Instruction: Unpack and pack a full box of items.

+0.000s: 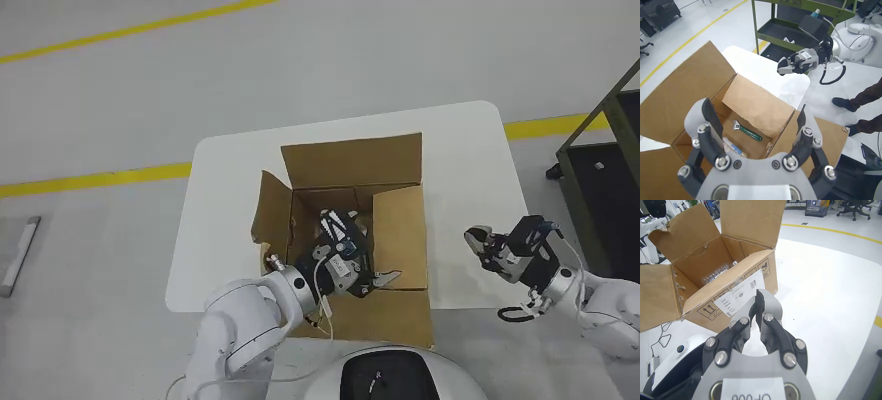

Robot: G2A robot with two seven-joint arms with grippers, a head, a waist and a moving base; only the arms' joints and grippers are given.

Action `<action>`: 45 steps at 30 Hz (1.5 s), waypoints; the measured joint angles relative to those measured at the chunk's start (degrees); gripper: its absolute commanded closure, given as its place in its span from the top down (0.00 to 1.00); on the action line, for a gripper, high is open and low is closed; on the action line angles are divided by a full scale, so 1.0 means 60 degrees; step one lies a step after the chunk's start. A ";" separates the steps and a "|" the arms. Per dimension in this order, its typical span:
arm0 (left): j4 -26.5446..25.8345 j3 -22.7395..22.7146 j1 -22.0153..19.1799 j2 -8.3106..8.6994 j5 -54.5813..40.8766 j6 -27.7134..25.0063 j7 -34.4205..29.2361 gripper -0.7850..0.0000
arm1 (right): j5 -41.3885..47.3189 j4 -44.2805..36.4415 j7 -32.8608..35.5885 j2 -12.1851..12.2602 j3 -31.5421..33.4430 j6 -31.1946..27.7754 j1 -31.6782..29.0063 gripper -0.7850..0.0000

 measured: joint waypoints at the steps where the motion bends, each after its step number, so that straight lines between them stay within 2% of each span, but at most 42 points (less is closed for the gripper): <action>1: 0.0025 0.0009 0.0021 -0.0001 -0.0023 0.0023 0.0022 1.00 | -0.0025 0.0062 -0.0007 -0.0010 -0.0089 0.0001 0.0045 0.00; 5: 0.0592 0.0290 0.0199 -0.0034 -0.0539 0.0810 0.0466 1.00 | -0.0158 0.0406 0.0018 -0.0058 -0.0509 0.0009 0.0334 0.00; 8: 0.1289 0.0631 0.0019 -0.0120 -0.1094 0.2104 0.0273 1.00 | -0.0331 0.0701 0.0065 -0.0098 -0.0843 0.0036 0.0625 0.00; 12: 0.2486 0.0912 -0.0477 -0.0236 -0.2532 0.3426 -0.0028 1.00 | -0.0433 0.0987 0.0052 -0.0161 -0.1261 0.0057 0.1009 0.00; 15: 0.3365 0.0875 -0.0637 -0.0304 -0.3884 0.4163 0.0023 1.00 | -0.0468 0.1029 0.0072 -0.0189 -0.1450 0.0028 0.1183 0.00; 18: 0.3881 0.0792 -0.0731 -0.0328 -0.4916 0.4629 -0.0044 1.00 | -0.0502 0.1050 0.0079 -0.0205 -0.1527 0.0037 0.1264 0.00; 20: 0.3936 0.0781 -0.0736 -0.0331 -0.5307 0.4665 -0.0071 1.00 | -0.0507 0.1066 0.0083 -0.0209 -0.1542 0.0038 0.1289 0.00; 29: 0.3940 0.0796 -0.0682 -0.0336 -0.5170 0.4667 -0.0003 1.00 | -0.0405 0.1181 0.0173 -0.0248 -0.1694 0.0047 0.1484 0.00; 32: 0.4183 0.0899 -0.0677 -0.0359 -0.5785 0.4806 0.0218 1.00 | -0.0431 0.1191 0.0216 -0.0266 -0.1805 0.0030 0.1572 0.00; 39: 0.5003 0.0802 -0.1035 -0.0345 -0.5645 0.5272 0.0948 1.00 | -0.0447 0.1265 0.0262 -0.0293 -0.1945 -0.0023 0.1665 0.00; 45: 0.5237 0.0703 -0.1081 -0.0275 -0.5463 0.5303 0.0974 1.00 | -0.0520 0.1262 0.0323 -0.0296 -0.1959 -0.0028 0.1633 0.00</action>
